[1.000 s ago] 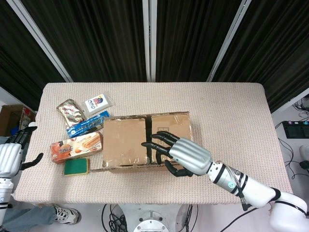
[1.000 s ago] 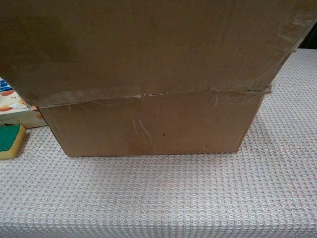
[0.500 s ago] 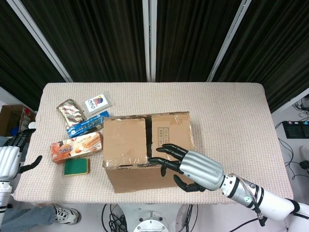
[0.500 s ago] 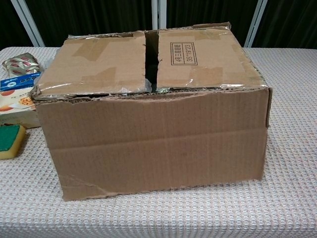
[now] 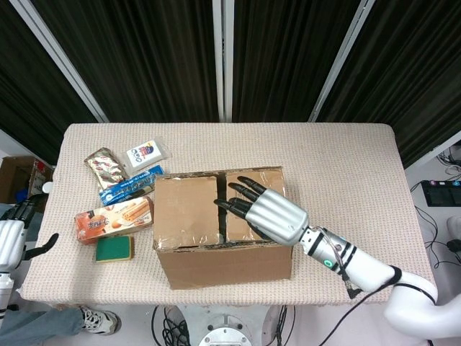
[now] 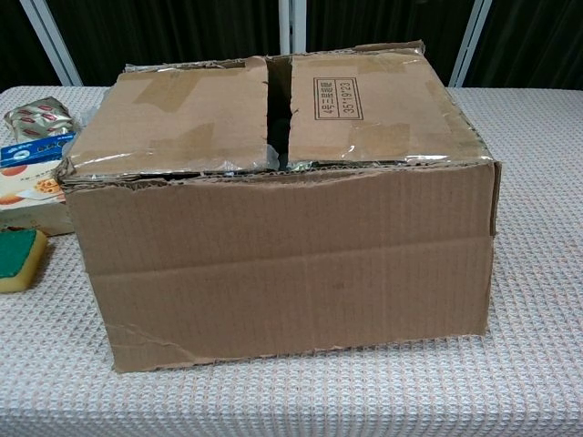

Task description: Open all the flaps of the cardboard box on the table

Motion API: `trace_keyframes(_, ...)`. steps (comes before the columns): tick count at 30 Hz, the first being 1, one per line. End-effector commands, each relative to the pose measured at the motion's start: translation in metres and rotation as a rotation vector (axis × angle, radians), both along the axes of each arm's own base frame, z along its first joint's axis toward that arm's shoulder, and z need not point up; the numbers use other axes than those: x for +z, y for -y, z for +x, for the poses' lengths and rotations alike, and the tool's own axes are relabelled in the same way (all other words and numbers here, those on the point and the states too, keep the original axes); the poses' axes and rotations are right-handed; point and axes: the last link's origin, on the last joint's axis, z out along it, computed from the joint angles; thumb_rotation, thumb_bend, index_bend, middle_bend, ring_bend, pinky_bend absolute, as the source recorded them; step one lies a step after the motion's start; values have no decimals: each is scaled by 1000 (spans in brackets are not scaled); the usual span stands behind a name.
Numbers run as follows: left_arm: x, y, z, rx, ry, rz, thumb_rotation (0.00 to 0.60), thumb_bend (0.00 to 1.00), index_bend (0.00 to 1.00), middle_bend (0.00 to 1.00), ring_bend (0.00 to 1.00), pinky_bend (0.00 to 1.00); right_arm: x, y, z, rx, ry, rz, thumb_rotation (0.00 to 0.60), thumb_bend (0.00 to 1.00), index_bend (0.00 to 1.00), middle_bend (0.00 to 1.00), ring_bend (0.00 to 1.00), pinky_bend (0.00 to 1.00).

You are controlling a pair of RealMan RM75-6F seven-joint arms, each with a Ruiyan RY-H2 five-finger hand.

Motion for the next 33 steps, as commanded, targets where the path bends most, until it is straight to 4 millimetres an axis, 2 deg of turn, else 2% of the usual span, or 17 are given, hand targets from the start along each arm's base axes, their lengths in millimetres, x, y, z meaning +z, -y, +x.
trace_keyframes(1, 1, 0, -1, 1, 3, 2, 600, 247, 134, 152, 171, 282, -46, 28, 16, -6, -138, -14, 600, 758, 14, 202, 0, 0)
trace_keyframes(7, 2, -1, -6, 12, 16, -4, 600, 248, 135, 152, 170, 282, -68, 41, 30, -43, -176, 20, 600, 782, 41, 93, 0, 0)
trace_keyframes(12, 3, -2, -9, 14, 16, 2, 600, 248, 135, 152, 171, 282, -81, 44, 43, -30, -180, 35, 600, 785, 91, 85, 0, 0)
trace_keyframes(16, 6, -2, -11, 17, 15, 10, 600, 248, 134, 152, 170, 282, -93, 43, 45, -32, -198, 60, 600, 785, 92, 109, 0, 0)
trace_keyframes(22, 8, -1, -13, 22, 29, 16, 600, 248, 135, 152, 171, 282, -100, 45, 37, -53, -232, 76, 600, 786, 146, 147, 0, 0)
trace_keyframes(31, 5, 0, -14, 24, 38, 12, 600, 248, 135, 152, 171, 282, -96, 42, 39, -18, -253, 63, 600, 788, 302, 242, 0, 0)
trace_keyframes(33, 4, 0, -14, 23, 39, 9, 600, 248, 135, 152, 171, 282, -94, 41, 37, -15, -261, 62, 600, 792, 365, 284, 0, 0)
